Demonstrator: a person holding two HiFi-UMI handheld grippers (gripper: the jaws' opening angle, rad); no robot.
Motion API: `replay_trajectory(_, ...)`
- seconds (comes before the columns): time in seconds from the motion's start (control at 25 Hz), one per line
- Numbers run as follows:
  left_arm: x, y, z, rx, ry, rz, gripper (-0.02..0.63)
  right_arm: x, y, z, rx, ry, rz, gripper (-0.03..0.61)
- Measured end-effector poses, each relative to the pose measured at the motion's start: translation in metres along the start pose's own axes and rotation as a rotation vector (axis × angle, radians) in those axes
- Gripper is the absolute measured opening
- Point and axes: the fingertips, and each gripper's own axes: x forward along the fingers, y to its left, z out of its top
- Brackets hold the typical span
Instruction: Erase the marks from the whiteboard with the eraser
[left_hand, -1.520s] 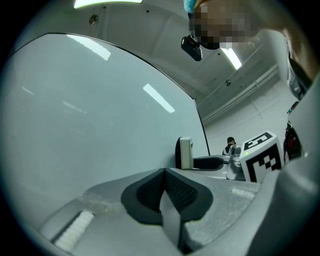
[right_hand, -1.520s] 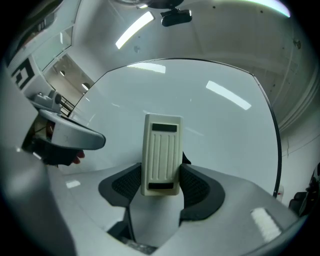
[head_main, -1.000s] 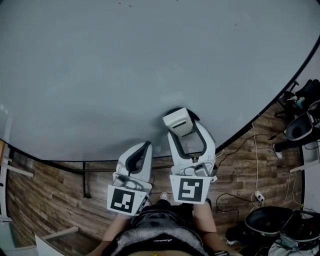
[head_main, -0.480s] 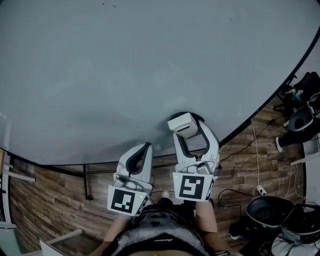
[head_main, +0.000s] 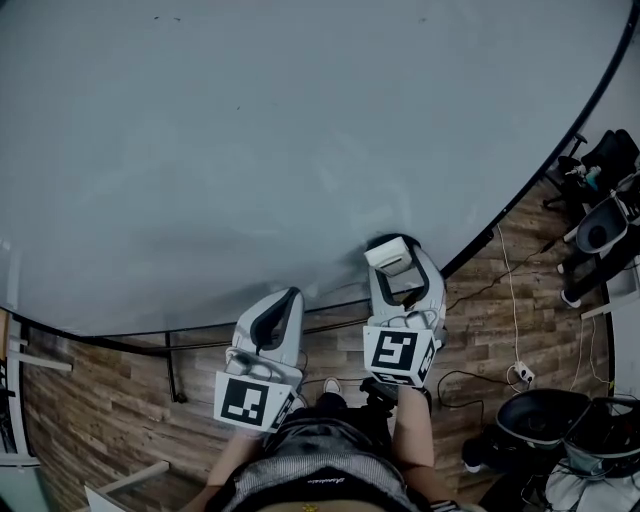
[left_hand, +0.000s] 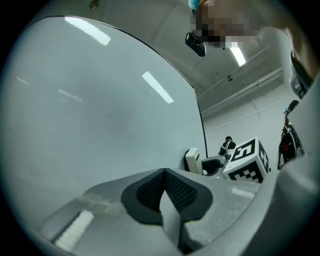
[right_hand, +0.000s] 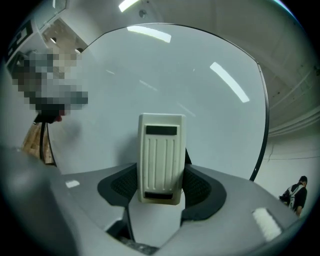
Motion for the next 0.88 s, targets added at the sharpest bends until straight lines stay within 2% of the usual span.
replay_trajectory(0.36, 0.015, -0.008, -0.004, -0.008, 0.03, 0.014, 0.005, 0.014, -0.017, -0.049, 0.03, 0.07, 0.0, 0.259)
replay_trajectory(0.6, 0.04, -0.008, -0.008, -0.009, 0.052, 0.019, 0.005, 0.037, -0.025, -0.097, 0.004, 0.197, 0.036, 0.261)
replay_trajectory(0.88, 0.045, -0.016, -0.014, -0.026, 0.058, 0.056, 0.005, 0.038, -0.027, -0.087, -0.029, 0.221, 0.047, 0.261)
